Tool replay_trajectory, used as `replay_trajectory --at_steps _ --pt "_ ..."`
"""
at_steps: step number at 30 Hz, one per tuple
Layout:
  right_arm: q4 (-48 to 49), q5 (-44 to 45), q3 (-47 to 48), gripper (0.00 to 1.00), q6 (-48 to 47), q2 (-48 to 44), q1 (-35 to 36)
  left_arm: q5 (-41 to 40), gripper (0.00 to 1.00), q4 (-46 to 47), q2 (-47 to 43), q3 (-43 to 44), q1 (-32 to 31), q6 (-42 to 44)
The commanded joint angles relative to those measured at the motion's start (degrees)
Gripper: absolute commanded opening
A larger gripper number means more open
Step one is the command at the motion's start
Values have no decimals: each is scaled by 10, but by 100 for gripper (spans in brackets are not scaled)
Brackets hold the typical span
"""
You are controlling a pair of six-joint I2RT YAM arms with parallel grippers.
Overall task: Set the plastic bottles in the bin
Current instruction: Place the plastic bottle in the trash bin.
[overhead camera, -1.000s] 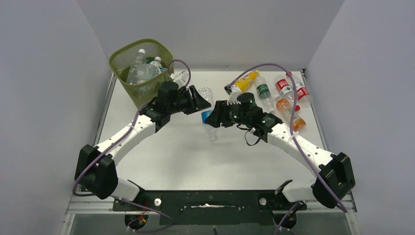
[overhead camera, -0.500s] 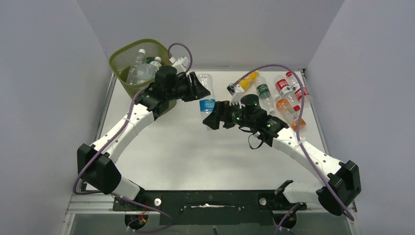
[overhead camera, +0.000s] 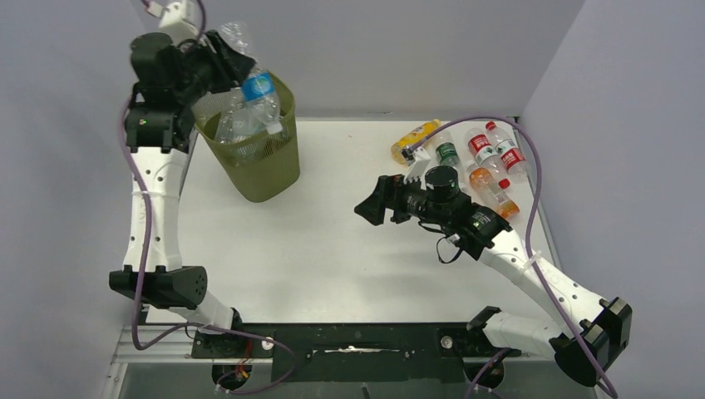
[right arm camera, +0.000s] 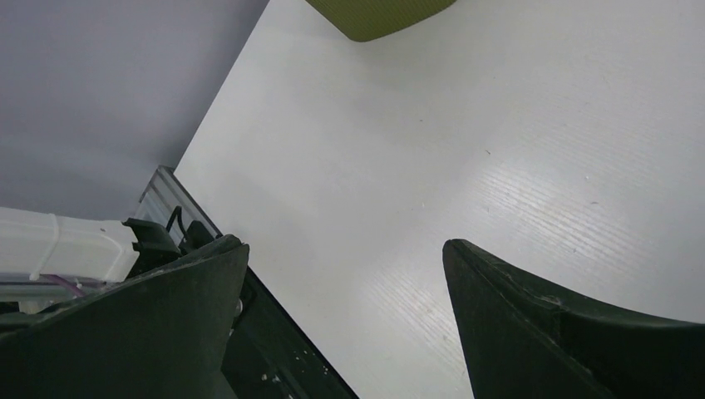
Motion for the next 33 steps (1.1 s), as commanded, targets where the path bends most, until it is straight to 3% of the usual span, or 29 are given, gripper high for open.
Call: replay_trajectory --at_steps 1,7,16,22,27,30,33 --pt "1 4 -12 91 4 -11 5 7 32 -2 -5 73 92 45" --pt "-2 0 -16 91 5 -8 4 -33 32 26 23 116 156 98" --pt "4 -8 -14 91 3 12 4 -151 32 165 39 8 154 198" --pt "7 -13 -11 91 4 25 4 -229 34 183 94 20 126 289" --pt "0 -14 -5 91 4 34 4 -278 35 227 133 7 67 374" --pt "-4 -12 -3 91 2 34 4 -313 34 257 147 -22 37 413" --pt "-4 -10 -6 91 3 31 4 -330 33 342 128 -105 32 418"
